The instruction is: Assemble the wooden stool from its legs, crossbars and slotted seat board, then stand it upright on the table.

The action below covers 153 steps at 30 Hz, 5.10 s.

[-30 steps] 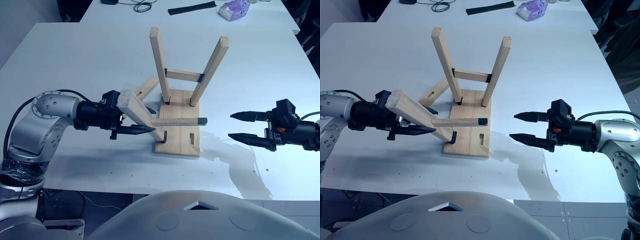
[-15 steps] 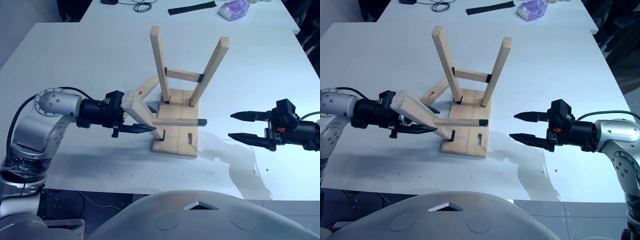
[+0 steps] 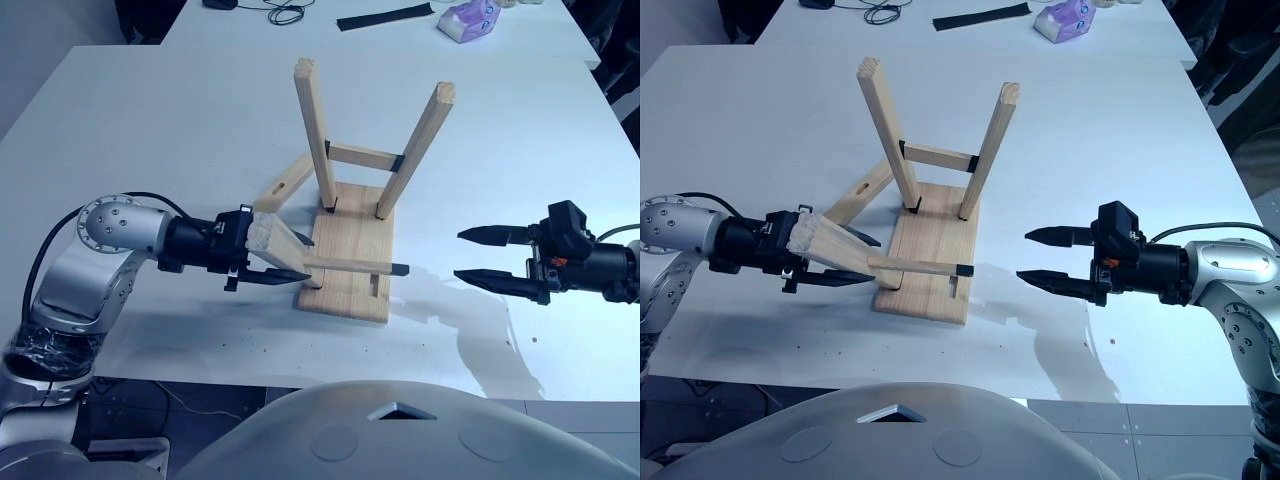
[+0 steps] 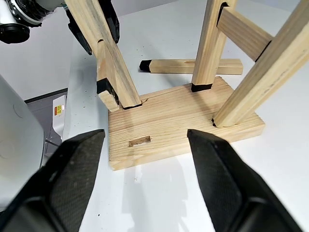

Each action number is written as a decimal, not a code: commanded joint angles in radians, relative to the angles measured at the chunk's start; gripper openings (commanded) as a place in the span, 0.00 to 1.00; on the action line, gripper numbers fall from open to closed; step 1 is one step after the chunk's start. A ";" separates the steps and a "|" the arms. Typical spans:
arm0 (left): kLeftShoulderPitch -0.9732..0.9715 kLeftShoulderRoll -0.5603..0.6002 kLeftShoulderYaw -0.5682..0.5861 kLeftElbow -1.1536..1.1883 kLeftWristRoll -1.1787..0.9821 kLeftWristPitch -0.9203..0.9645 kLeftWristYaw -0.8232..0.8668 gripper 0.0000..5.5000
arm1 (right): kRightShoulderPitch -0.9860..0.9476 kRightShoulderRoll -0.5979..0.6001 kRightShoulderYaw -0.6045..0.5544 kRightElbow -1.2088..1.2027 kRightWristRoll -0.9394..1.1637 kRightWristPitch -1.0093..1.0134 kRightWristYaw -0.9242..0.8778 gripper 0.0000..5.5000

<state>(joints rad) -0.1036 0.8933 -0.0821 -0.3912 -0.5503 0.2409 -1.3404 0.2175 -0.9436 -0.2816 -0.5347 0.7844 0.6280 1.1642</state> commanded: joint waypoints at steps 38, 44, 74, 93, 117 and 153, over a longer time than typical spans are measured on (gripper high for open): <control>-0.018 -0.030 -0.197 0.285 0.272 -0.061 0.098 0.68 | 0.049 0.010 0.031 -0.036 -0.052 -0.051 -0.026 0.58; 0.033 -0.013 -0.065 0.273 0.217 -0.043 0.136 0.68 | 0.079 0.008 0.022 -0.029 -0.084 -0.078 -0.023 0.58; 0.012 -0.220 0.060 0.327 0.307 0.284 0.633 0.83 | 0.081 0.005 0.031 0.035 -0.187 -0.145 -0.014 0.72; -0.018 -0.218 -0.036 0.533 0.397 0.225 0.544 0.77 | 0.105 0.021 0.045 0.019 -0.203 -0.161 -0.026 0.72; -0.119 -0.265 0.033 0.577 0.366 0.216 0.574 0.37 | 0.058 0.018 0.090 0.081 -0.269 -0.212 -0.028 0.72; -0.482 -0.355 0.103 0.007 -0.341 0.461 0.357 0.37 | -0.538 0.036 -0.042 0.215 0.268 0.124 -0.035 0.72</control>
<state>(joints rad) -0.5926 0.5410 0.0459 -0.3768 -0.8890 0.6942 -0.9663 -0.2722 -0.9116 -0.3254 -0.2866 0.9943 0.7127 1.1439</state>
